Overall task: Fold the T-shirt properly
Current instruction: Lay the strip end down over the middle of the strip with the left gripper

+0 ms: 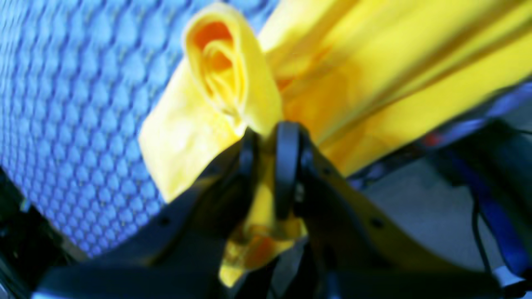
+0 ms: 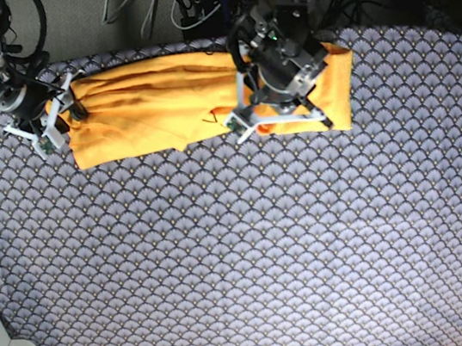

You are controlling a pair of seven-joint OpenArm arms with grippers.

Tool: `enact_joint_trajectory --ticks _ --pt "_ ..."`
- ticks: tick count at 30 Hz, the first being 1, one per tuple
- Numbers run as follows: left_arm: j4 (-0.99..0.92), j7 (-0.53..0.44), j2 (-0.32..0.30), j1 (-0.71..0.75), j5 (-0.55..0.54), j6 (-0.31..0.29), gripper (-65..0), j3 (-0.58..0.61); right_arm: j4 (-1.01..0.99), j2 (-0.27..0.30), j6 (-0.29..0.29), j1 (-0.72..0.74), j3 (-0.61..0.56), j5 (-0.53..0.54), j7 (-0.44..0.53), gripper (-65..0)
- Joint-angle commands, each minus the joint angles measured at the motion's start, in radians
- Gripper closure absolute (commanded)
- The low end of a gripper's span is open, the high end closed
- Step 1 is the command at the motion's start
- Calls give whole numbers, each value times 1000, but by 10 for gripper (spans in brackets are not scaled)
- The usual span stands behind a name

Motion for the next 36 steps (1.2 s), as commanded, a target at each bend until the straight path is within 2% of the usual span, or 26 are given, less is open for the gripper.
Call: enact_joint_trajectory --ticks 1,10,20,23,34,36 --pt "14 -4 10 -7 2 51 0 24 12 10 -1 4 2 9 6 -255" --pt "15 -4 10 -6 2 471 0 167 12 10 -1 4 2 9 6 -255" --pt "3 -2 10 -4 2 782 0 220 12 10 -1 3 2 9 6 -255" --pt "-2 -2 10 -9 2 810 0 220 12 10 -1 3 2 9 6 -255" --pt "-2 -2 10 -11 1 809 -1 222 12 8 -1 0 2 9 6 -255" --pt "1 -2 10 -11 -21 809 -85 219 12 8 -1 -2 2 9 6 -255"
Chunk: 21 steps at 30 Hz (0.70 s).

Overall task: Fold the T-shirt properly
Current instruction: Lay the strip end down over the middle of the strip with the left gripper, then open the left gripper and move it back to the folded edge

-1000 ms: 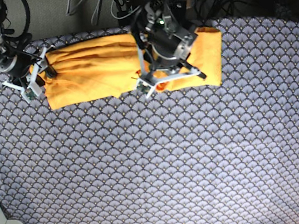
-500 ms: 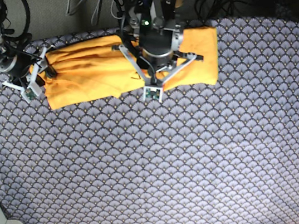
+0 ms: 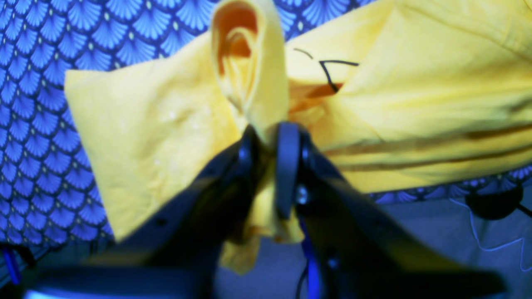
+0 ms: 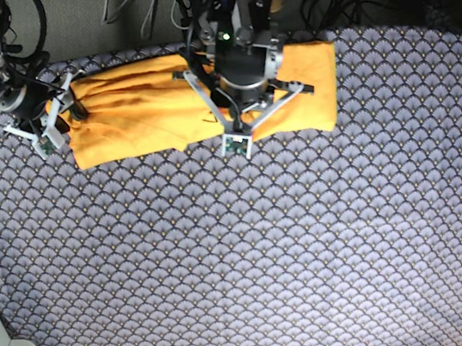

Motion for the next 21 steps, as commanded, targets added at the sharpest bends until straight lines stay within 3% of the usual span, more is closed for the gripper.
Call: enact_joint_trajectory --ticks 1,4,7,12,16,18,20,21 --pt "17 -10 12 -7 -19 6 -144 1 12 9 -1 -1 2 9 6 -255" --pt "20 -10 12 -7 -65 6 -321 3 14 9 -1 -2 2 9 6 -255" --pt "23 -10 12 -7 -90 6 -394 3 14 9 -1 -4 2 9 6 -255" --pt "24 -45 12 -7 -88 6 -394 -22 14 12 -1 -4 2 9 6 -255" --pt "26 -105 12 -9 -96 -5 -393 -145 14 12 -1 -4 2 9 6 -255" --pt "26 -126 12 -11 -96 -44 -381 -215 14 12 -1 -2 2 9 6 -255" --pt "26 -119 12 -23 -96 -105 -299 -297 14 12 -1 -2 2 9 6 -255" --pt "24 -111 12 -26 -96 -143 -222 -340 14 13 -1 -1 2 9 6 -255"
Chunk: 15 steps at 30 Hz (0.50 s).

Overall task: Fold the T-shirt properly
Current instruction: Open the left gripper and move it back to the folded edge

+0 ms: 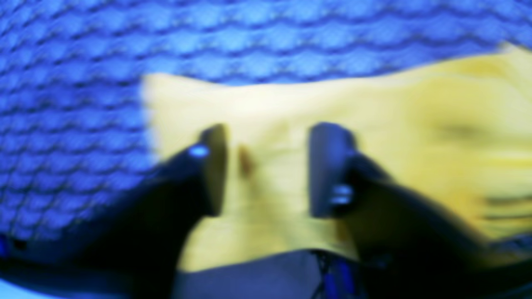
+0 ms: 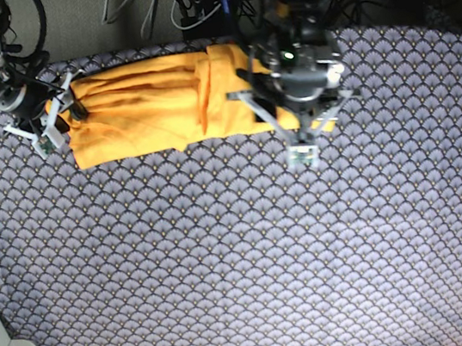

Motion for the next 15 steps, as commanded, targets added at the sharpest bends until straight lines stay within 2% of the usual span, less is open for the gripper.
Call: enact_joint_trajectory --ticks 1,2,3,5,8,11,15 --pt "19 0 7 -12 6 -38 -121 -38 12 12 -1 3 2 9 5 -255" --pt "19 12 7 -15 11 -75 -22 -79 12 14 -1 3 2 9 5 -256" --pt "19 32 7 -18 12 -113 0 -118 13 14 -1 3 2 9 5 -256" --pt "19 71 7 -31 8 -185 0 -178 13 15 -1 3 2 9 5 -256" --pt "19 81 -30 -29 8 -265 0 -227 13 15 -1 3 2 9 5 -256" --pt "13 74 -39 -26 14 -299 0 -259 12 15 -1 3 2 9 5 -256" --pt "-33 17 -52 -24 5 -302 0 -274 12 15 -1 4 2 9 5 -256"
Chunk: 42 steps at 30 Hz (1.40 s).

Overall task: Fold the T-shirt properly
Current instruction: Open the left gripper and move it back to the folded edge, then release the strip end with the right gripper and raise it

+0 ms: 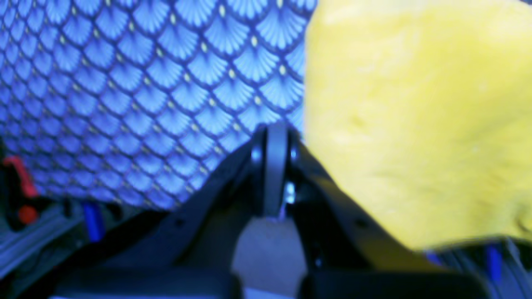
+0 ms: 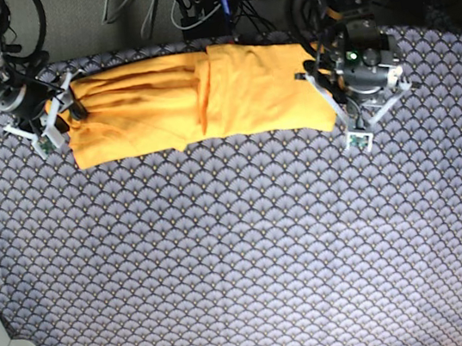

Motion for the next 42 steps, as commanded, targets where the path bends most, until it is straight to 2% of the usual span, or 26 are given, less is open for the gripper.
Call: enact_joint_trajectory --ticks 1,7,13,19,23,26,30,33,39,42 --pt "-8 -9 5 -11 -5 0 0 2 14 13 -1 6 2 9 5 -256" --pt "-91 -26 7 -15 -5 0 0 5 20 13 -1 6 2 9 5 -256" --pt "-204 -97 -1 -28 1 2 0 -1 22 24 -1 13 3 9 14 -256" --pt "-221 -118 -1 -26 2 2 0 -1 146 44 -1 12 10 9 -1 -255" --pt "-213 -118 -1 -25 2 2 0 -1 209 51 -1 21 30 9 -118 -259" --pt "-210 -109 -1 -25 -1 0 0 -1 224 50 -1 22 56 16 -159 -260" --pt "-210 -111 -1 -21 -2 0 0 -1 233 7 -1 24 80 16 -204 -261" --pt "-209 -109 1 -21 -4 0 0 -1 233 -16 -1 24 83 42 -236 -296" --pt "-209 -114 5 -21 -4 0 0 -1 219 -15 -1 49 83 220 -312 -451" --pt "-206 -109 5 -23 -4 0 0 -1 181 -15 -1 76 83 265 -331 -478"
